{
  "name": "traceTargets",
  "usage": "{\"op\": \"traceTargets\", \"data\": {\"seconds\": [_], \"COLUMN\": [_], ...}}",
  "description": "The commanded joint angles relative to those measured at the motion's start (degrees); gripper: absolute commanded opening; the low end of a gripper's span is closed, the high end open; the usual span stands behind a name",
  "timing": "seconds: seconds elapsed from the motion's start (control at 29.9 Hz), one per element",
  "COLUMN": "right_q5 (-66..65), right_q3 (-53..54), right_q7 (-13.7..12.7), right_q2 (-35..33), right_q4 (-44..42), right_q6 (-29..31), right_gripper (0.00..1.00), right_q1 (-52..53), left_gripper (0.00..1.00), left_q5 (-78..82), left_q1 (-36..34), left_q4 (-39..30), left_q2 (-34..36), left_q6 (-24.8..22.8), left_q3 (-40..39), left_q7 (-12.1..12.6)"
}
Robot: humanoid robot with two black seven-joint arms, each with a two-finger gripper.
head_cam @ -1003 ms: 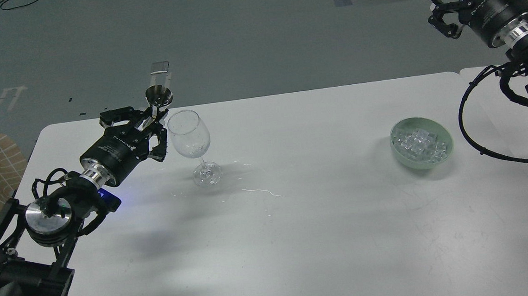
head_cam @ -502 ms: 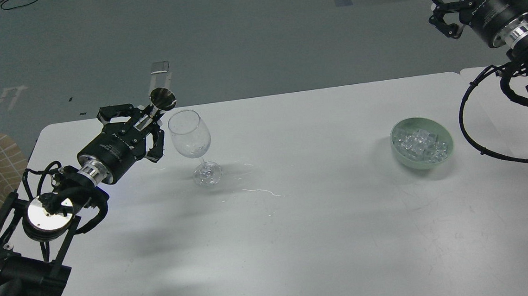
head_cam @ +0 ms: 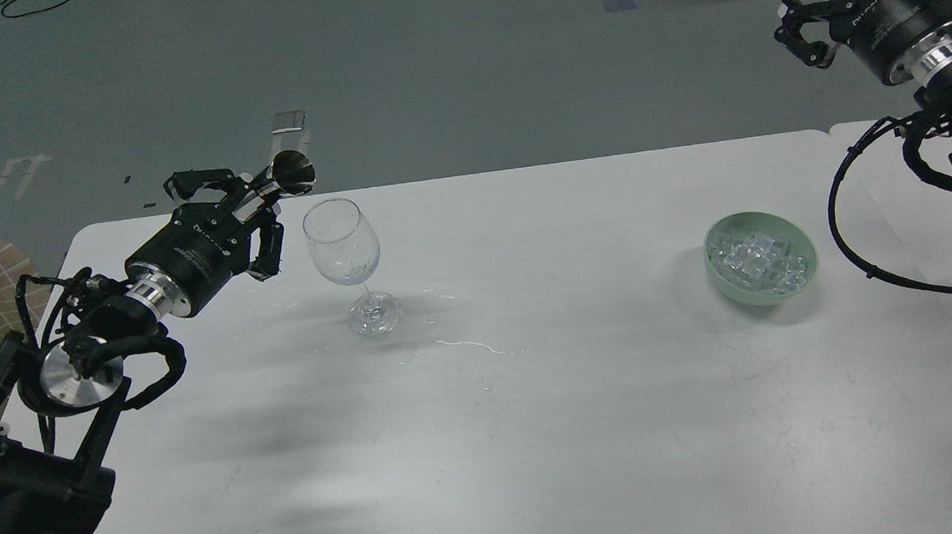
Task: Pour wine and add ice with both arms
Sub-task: 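Tilt the jigger over the wine glass to pour with left gripper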
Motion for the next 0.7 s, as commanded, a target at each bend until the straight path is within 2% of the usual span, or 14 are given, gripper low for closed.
{"op": "traceTargets", "data": {"seconds": [0.0,0.67], "right_q5": [0.09,0.00], "right_q3": [0.01,0.28], "right_q7": [0.00,0.00], "right_q2": [-0.15,-0.15], "right_q4": [-0.07,0.63], "right_q6": [0.08,0.08], "right_gripper": [1.00,1.00], "right_q1": [-0.01,-0.01], "left_gripper": [0.00,0.00], "left_q5": [0.53,10.20], "left_q1": [-0.14,-3.04], "left_q4": [0.00,0.00], "left_q2": [0.23,2.34], "left_q6": [-0.14,-2.69], "left_q3": [-0.03,-0.03], "left_q7": [0.02,-0.06]}}
